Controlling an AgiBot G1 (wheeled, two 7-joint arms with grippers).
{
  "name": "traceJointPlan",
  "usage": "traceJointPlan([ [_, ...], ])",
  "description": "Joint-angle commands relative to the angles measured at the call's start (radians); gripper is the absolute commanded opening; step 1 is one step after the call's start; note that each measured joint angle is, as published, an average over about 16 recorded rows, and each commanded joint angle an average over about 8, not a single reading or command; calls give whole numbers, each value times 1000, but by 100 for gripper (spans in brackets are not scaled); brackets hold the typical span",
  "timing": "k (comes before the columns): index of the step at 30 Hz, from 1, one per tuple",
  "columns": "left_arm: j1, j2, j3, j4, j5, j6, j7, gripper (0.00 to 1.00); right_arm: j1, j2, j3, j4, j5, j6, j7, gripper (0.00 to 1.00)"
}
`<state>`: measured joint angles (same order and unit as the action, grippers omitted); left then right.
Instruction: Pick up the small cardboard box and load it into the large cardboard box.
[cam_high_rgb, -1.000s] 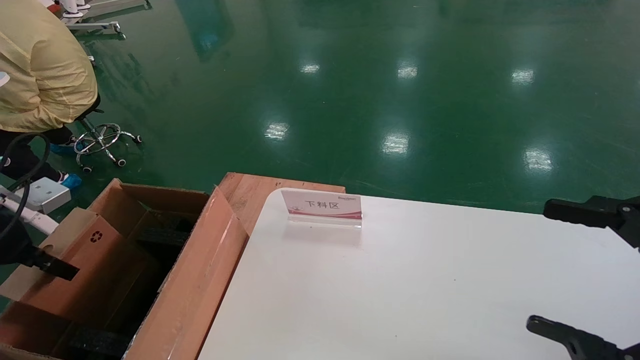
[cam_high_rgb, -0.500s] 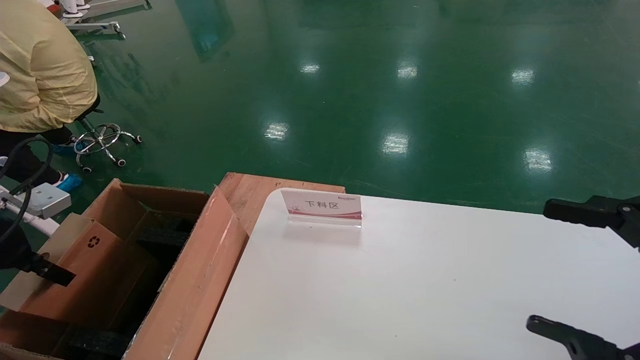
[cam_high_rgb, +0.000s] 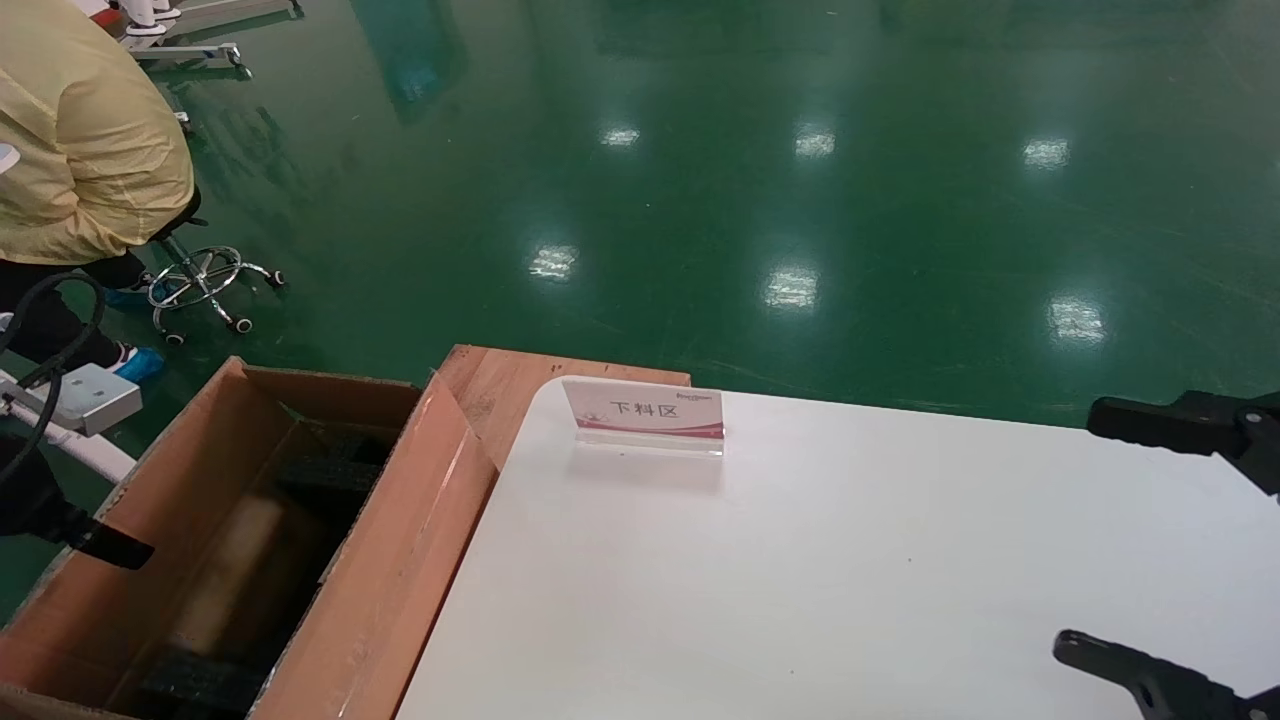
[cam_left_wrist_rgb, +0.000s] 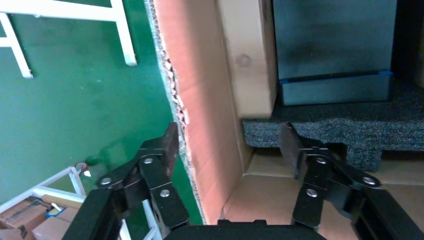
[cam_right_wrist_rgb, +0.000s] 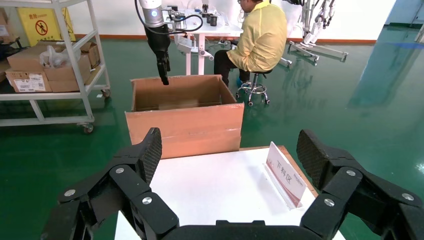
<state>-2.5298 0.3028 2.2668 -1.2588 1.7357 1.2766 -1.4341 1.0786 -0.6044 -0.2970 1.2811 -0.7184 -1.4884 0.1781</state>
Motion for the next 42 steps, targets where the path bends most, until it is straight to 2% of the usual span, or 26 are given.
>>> traceJointPlan([
  [1,2,-2,1,3,-4,2,-2,100,0,0,0,0,0,0,0,100],
  [10,-56,39,-43,-68,29,-57,72,100,0,0,0,-1,0,0,0,100],
  [20,-110,51,-141,-90,-84,-233,250,100,1,0,-1,-1,0,0,-1,100],
  [26,-100,56,-167,-94,-120,-268,300,100,0,0,0,-1,0,0,-1,100],
  [31,-26,67,-253,-92,-165,-250,343,100,1,0,-1,-1,0,0,-1,100],
  [42,256,113,-584,-79,-325,-160,516,100,1,0,-1,-2,0,0,-1,100],
])
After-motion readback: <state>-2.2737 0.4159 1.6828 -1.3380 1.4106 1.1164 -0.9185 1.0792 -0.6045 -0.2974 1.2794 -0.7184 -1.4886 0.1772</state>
